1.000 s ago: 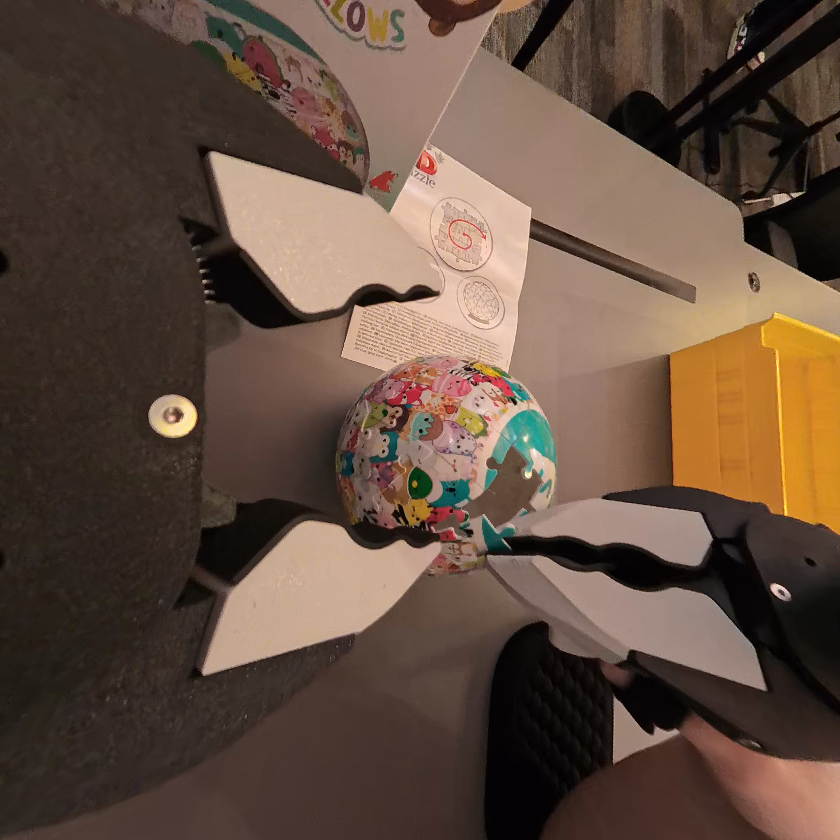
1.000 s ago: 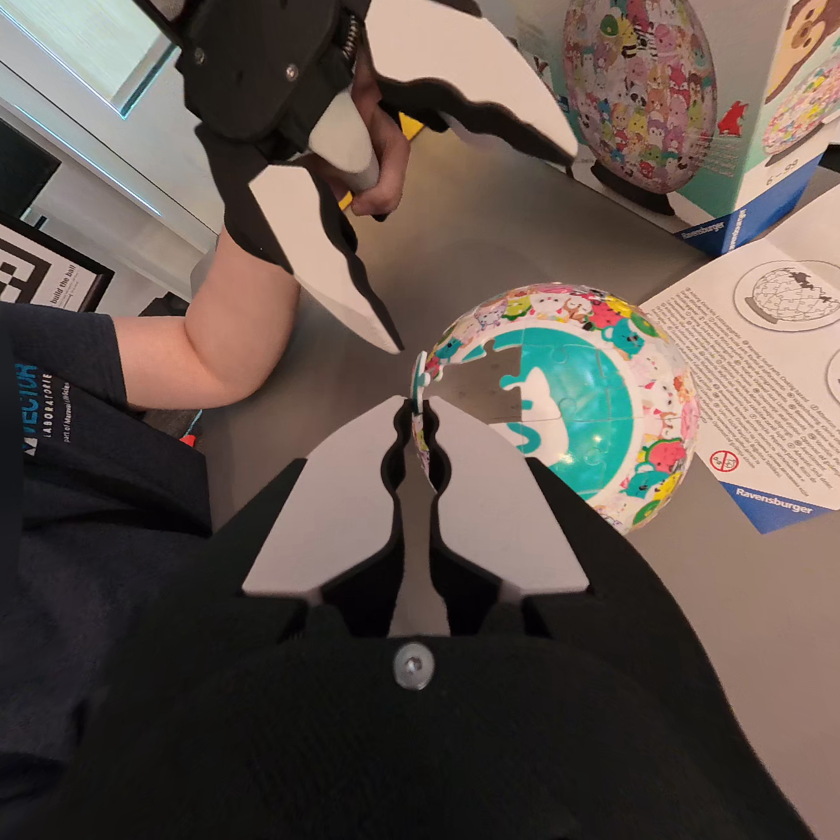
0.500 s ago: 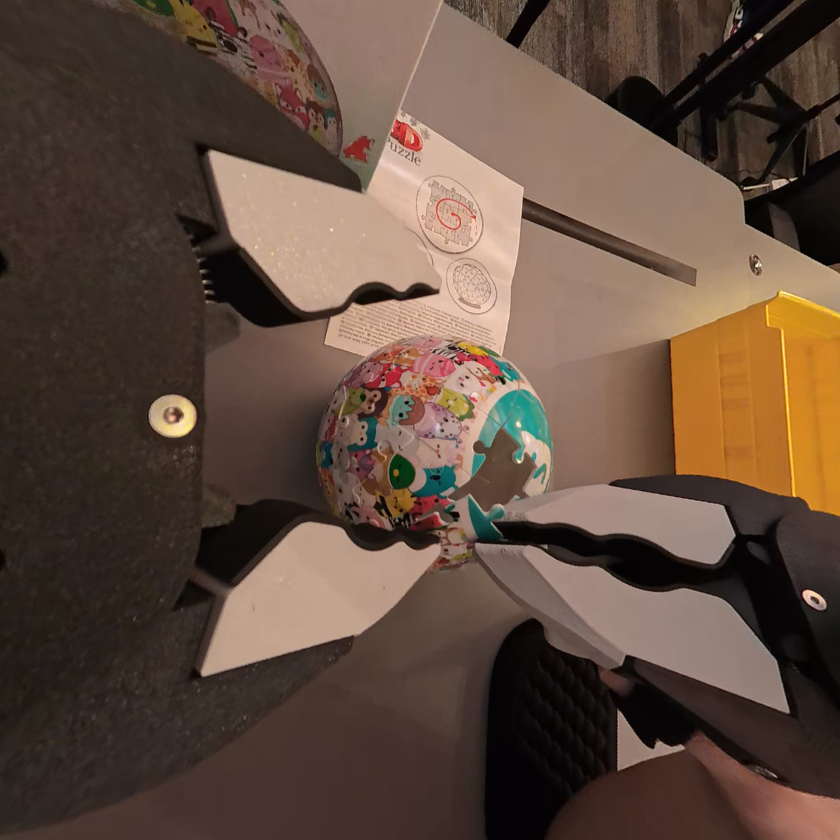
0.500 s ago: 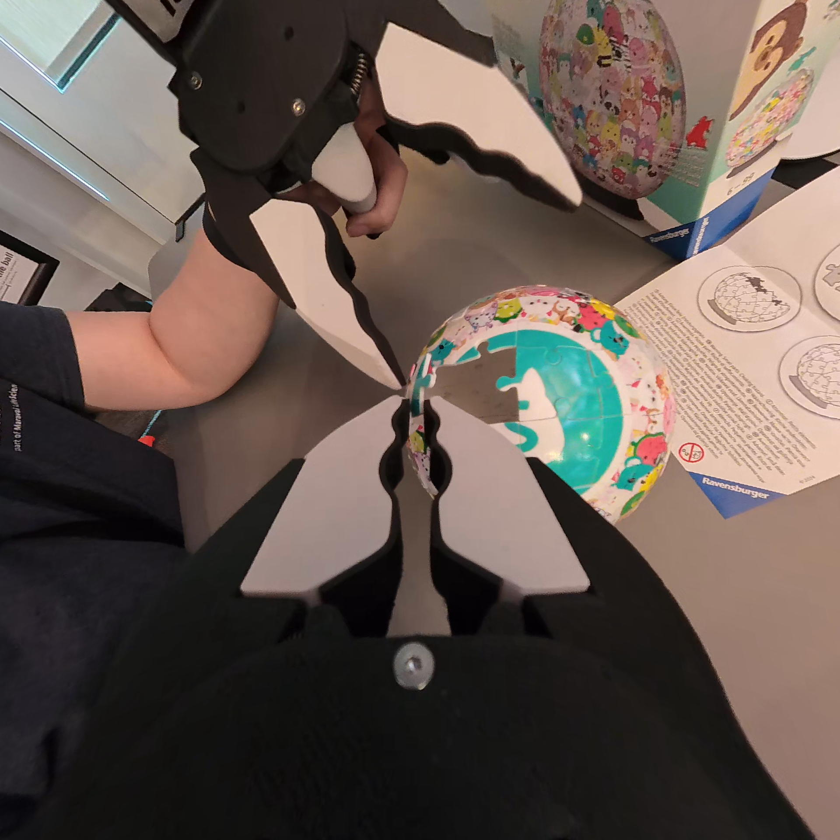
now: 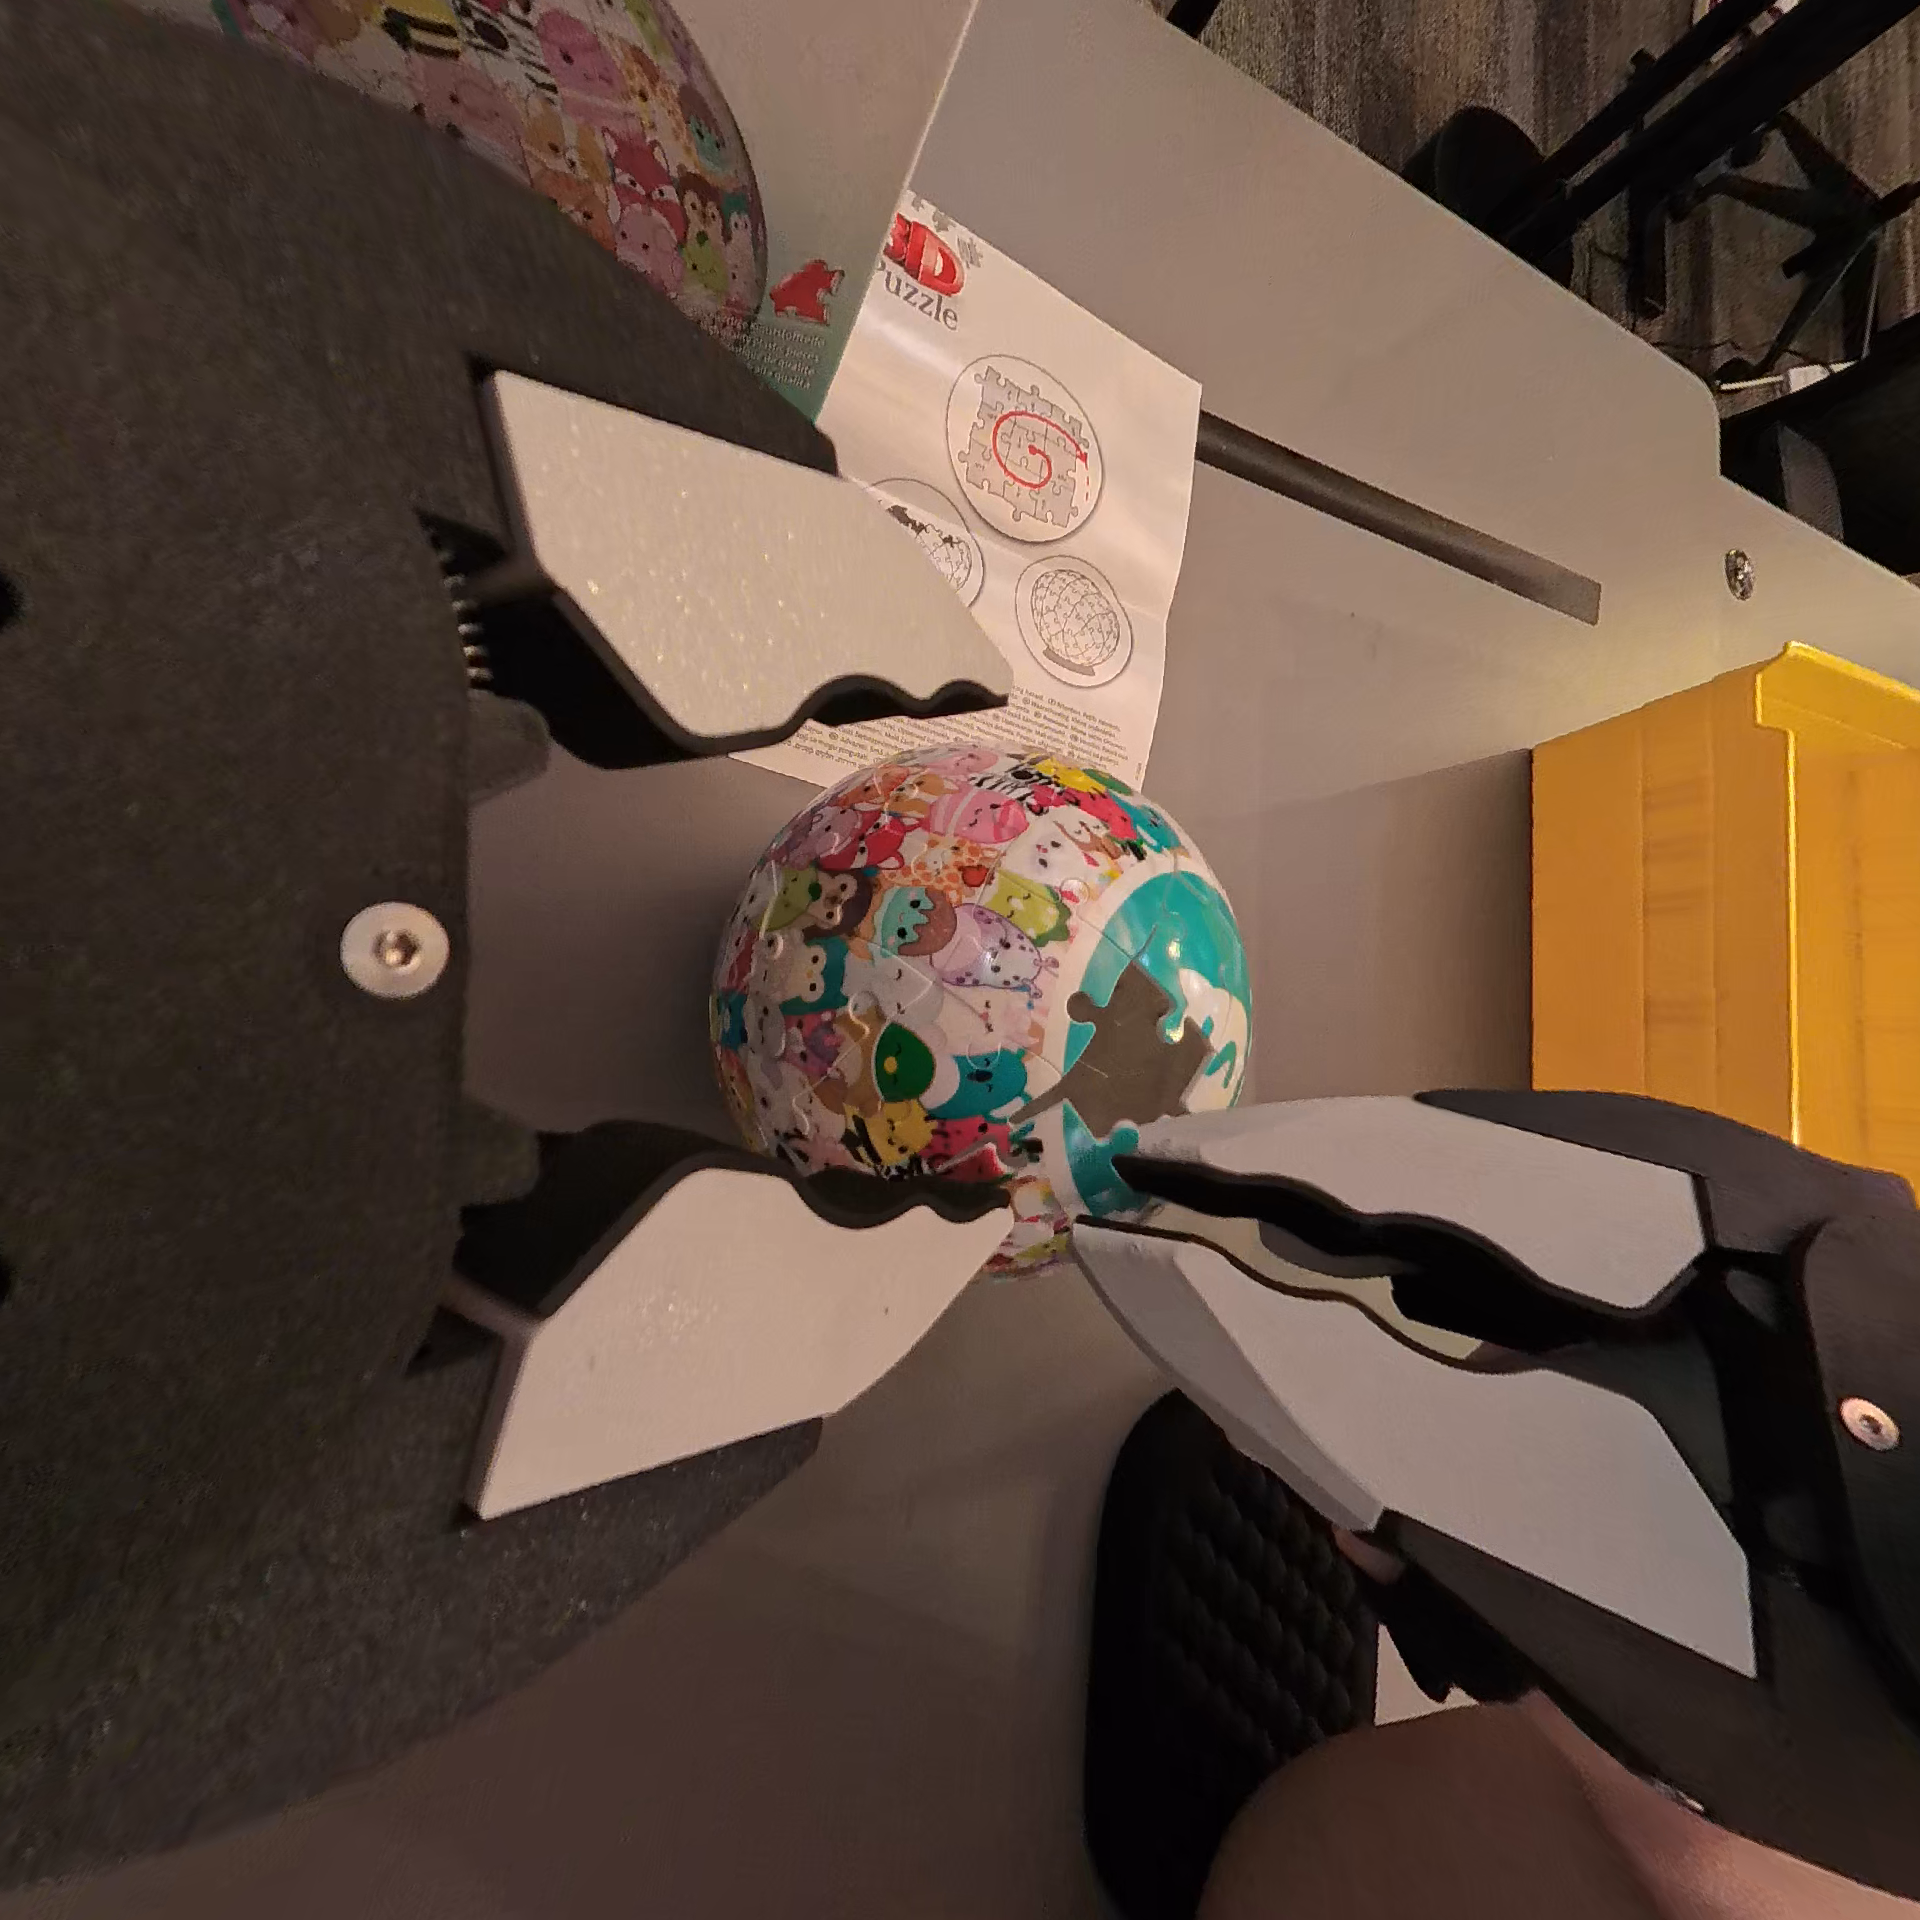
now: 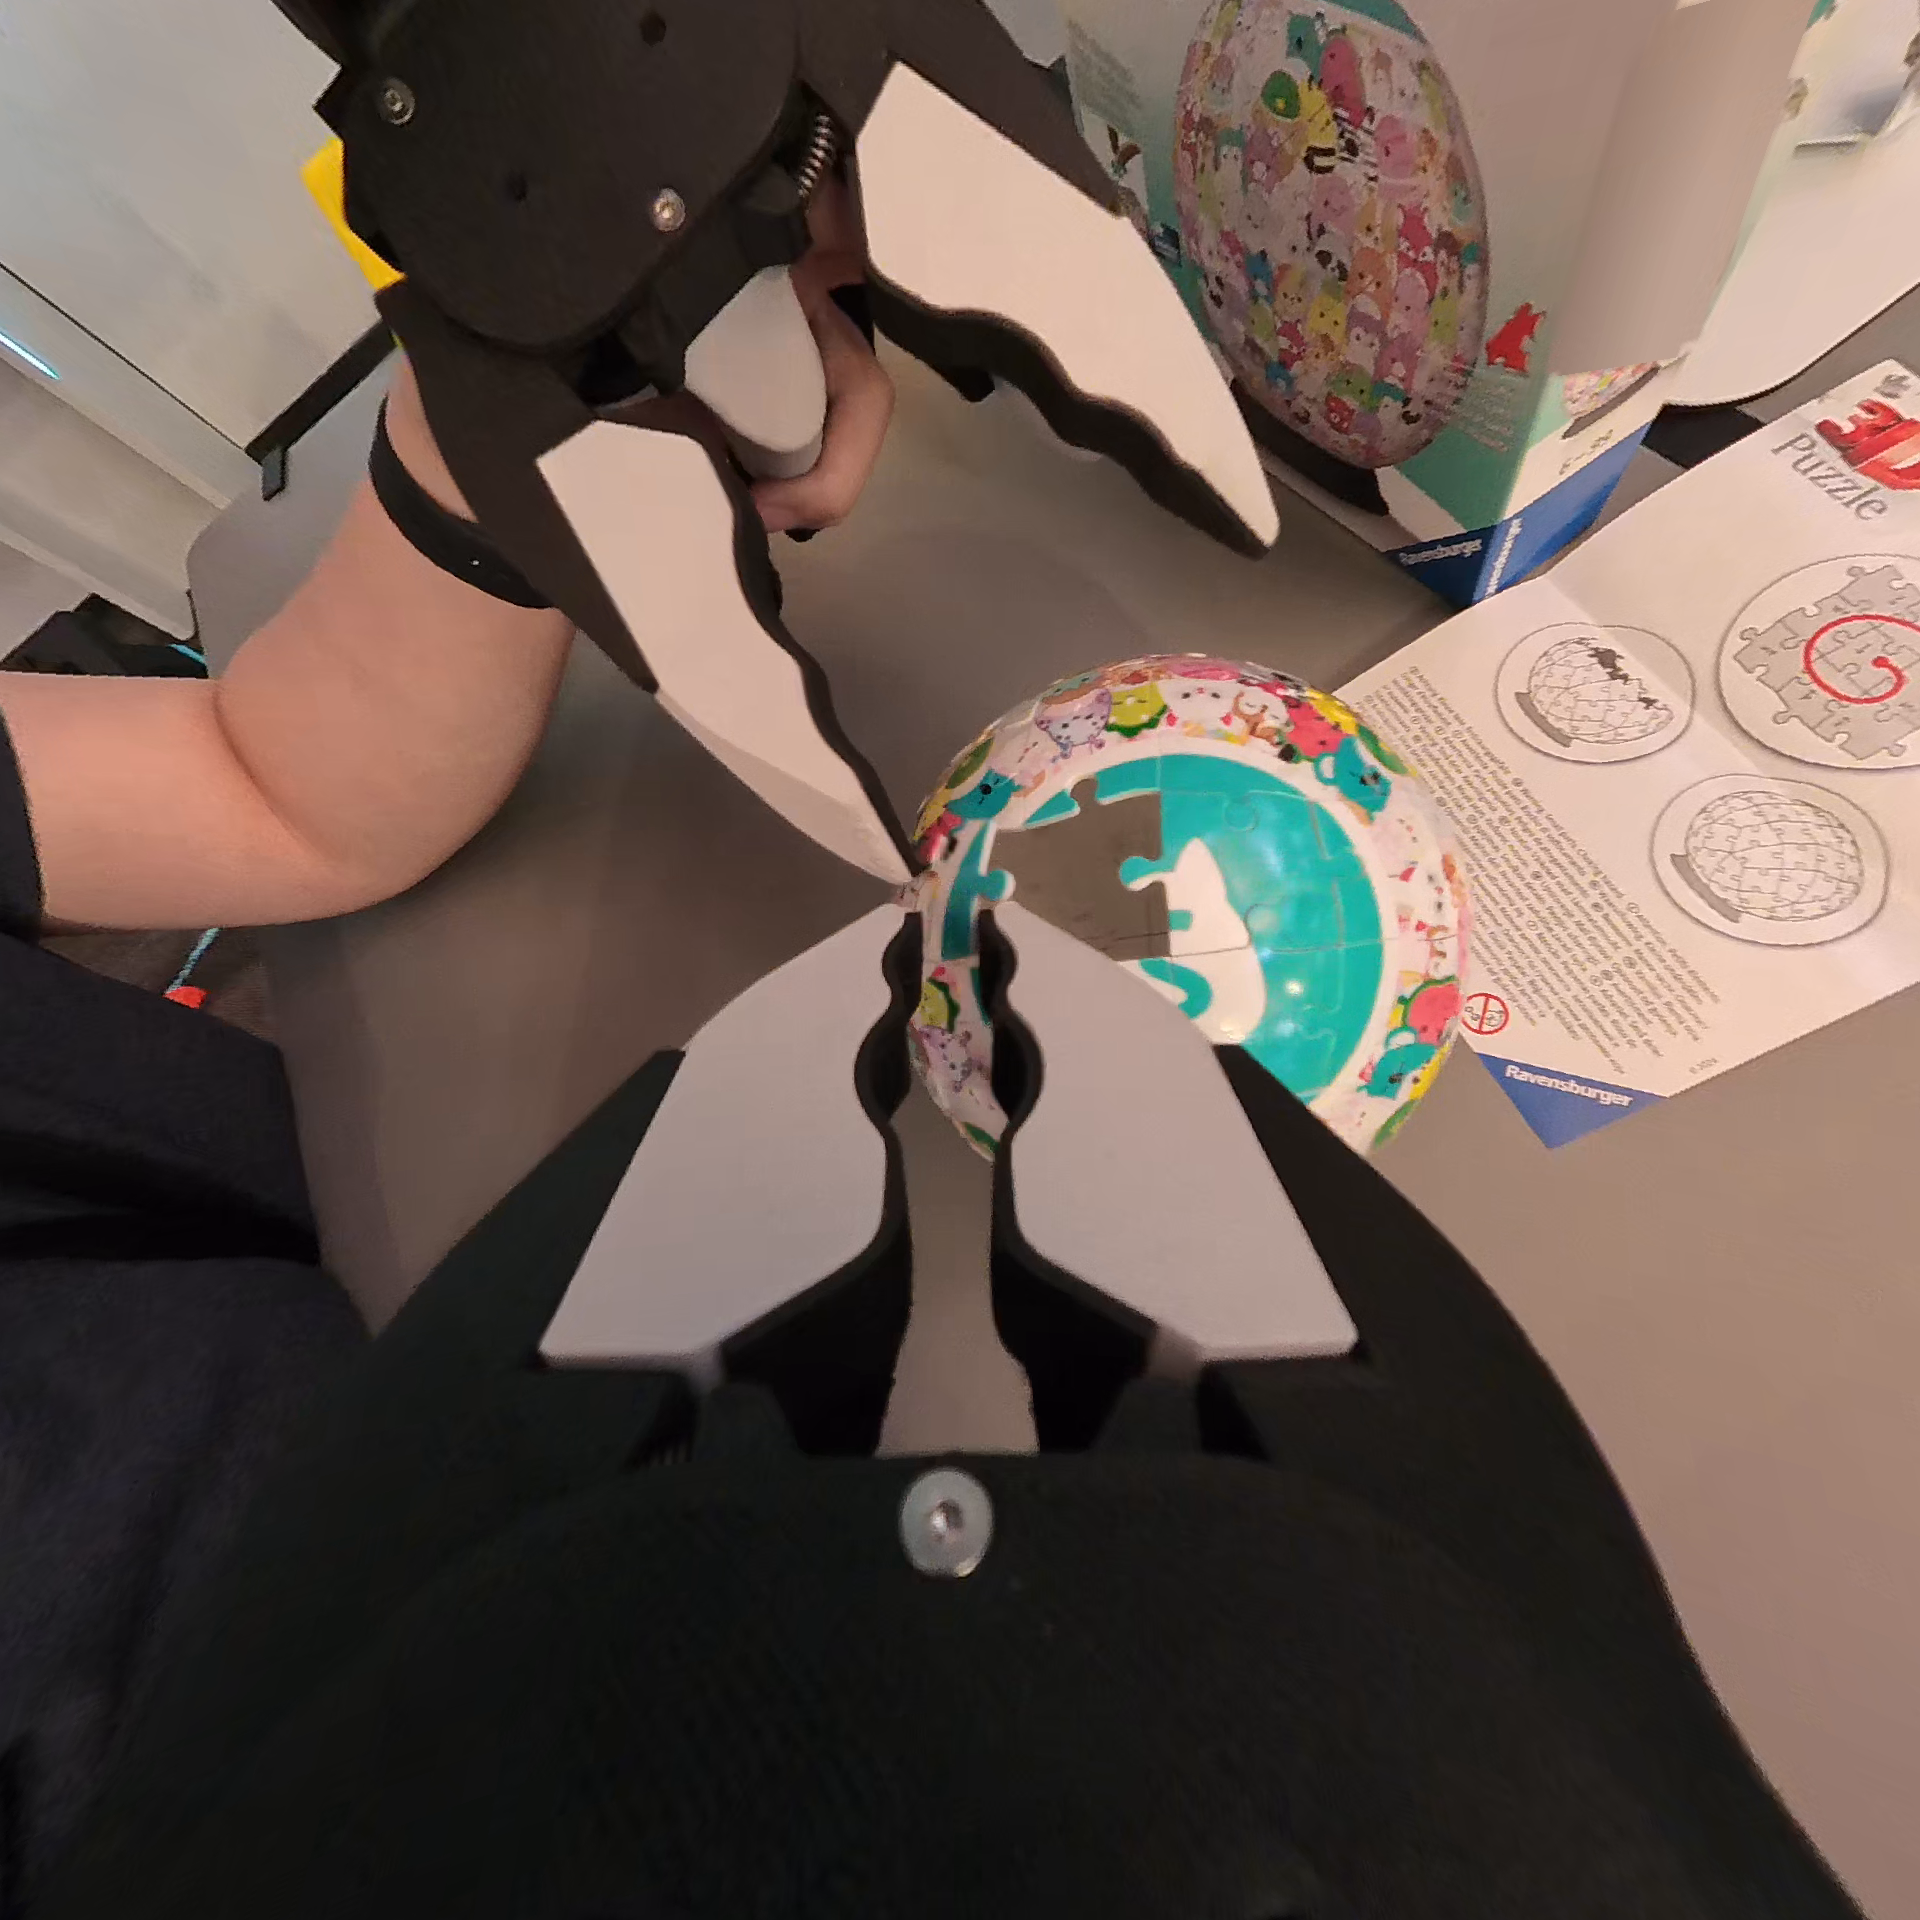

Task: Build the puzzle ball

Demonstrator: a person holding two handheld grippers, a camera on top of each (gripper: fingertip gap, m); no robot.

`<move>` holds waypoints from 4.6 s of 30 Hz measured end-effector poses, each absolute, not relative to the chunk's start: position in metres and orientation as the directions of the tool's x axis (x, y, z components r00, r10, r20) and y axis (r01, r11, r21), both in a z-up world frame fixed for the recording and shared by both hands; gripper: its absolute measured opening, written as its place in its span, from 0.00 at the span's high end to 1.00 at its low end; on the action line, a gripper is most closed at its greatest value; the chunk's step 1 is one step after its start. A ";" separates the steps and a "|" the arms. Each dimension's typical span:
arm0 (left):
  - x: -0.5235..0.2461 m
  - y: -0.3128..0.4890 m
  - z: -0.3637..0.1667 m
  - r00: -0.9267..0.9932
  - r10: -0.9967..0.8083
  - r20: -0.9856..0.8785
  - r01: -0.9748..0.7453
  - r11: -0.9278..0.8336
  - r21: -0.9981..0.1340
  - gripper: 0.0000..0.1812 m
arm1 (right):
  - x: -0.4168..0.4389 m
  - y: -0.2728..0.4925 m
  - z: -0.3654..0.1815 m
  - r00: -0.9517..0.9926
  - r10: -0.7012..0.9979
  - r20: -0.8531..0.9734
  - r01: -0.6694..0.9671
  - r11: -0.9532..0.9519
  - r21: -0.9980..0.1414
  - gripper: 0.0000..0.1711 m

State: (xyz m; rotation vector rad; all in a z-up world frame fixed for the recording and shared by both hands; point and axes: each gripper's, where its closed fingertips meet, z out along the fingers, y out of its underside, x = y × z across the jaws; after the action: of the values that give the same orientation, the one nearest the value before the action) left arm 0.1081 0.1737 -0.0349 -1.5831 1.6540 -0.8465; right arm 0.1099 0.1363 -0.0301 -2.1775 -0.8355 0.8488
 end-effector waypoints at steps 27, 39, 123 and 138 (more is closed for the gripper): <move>0.109 0.170 -0.036 -0.026 -0.999 -0.046 -0.574 0.053 -0.817 0.57 | 0.106 0.142 -0.007 0.528 0.815 0.238 0.526 -0.093 -0.846 1.00; 0.107 0.170 -0.037 -0.032 -0.999 -0.024 -0.572 0.038 -0.819 0.58 | 0.101 0.146 -0.018 0.514 0.801 0.306 0.625 -0.106 -0.773 0.99; 0.060 0.198 0.023 0.074 -0.997 0.006 -0.395 -0.035 -0.918 0.64 | 0.102 0.152 -0.012 0.694 0.602 0.394 0.532 -0.061 -0.844 0.99; 0.061 0.199 0.020 0.075 -0.997 0.008 -0.405 -0.038 -0.914 0.64 | 0.088 0.140 -0.024 0.634 0.664 0.397 0.559 -0.038 -0.828 1.00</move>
State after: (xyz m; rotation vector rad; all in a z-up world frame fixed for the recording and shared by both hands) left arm 0.0610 0.1987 0.0196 -1.5614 1.4410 -0.9451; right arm 0.0881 0.1404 -0.0241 -1.7031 -1.0073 0.1134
